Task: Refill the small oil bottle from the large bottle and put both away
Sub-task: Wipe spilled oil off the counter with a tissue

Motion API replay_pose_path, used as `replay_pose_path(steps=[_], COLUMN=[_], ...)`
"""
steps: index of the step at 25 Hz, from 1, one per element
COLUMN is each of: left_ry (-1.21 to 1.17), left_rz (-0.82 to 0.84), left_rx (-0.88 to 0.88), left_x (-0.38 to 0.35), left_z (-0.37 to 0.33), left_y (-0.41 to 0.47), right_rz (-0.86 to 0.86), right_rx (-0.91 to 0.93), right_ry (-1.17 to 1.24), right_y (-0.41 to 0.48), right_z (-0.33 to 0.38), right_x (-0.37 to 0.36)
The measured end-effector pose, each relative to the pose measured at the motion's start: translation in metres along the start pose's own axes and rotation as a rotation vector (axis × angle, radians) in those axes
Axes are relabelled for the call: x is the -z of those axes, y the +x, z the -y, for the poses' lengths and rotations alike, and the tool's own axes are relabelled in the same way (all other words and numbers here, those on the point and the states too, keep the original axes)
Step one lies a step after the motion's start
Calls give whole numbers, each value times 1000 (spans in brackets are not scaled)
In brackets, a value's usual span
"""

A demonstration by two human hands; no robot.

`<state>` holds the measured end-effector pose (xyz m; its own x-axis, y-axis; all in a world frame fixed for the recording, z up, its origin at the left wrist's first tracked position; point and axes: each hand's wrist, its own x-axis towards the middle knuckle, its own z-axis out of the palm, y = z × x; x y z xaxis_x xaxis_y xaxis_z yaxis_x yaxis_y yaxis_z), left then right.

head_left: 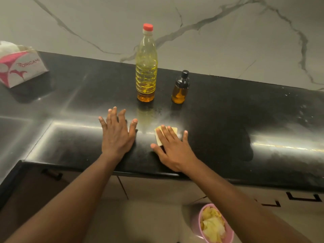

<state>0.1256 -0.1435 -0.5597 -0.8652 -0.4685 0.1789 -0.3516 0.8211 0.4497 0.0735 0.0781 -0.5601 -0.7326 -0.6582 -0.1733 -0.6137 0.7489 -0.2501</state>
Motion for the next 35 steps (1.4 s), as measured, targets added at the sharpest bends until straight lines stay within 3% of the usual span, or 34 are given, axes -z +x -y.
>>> replay_pose_path(steps=[2, 6, 9, 12, 17, 20, 24, 29, 32, 35], left_ry=[6, 20, 24, 25, 9, -24, -85, -15, 22, 41], left_rz=[15, 20, 11, 23, 11, 1, -17, 9, 10, 19], left_rx=[1, 7, 6, 17, 10, 44, 53, -41, -33, -47], left_x=[2, 3, 1, 2, -2, -5, -2, 0, 2, 3], left_z=[-2, -1, -1, -1, 2, 5, 6, 10, 10, 10], left_y=[-1, -1, -1, 1, 1, 6, 2, -13, -19, -24], right_rz=[-18, 49, 39, -26, 20, 43, -8, 41, 40, -23], right_rx=[-65, -225, -89, 13, -219, -85, 111, -181, -5, 127], right_ry=[-29, -49, -40, -30, -26, -30, -13, -64, -91, -20], right_y=[-1, 77, 88, 39, 94, 109, 24, 46, 36, -44], right_z=[-17, -12, 22, 20, -2, 33, 38, 3, 38, 34], right_x=[3, 47, 35, 0, 46, 44, -4, 42, 27, -16])
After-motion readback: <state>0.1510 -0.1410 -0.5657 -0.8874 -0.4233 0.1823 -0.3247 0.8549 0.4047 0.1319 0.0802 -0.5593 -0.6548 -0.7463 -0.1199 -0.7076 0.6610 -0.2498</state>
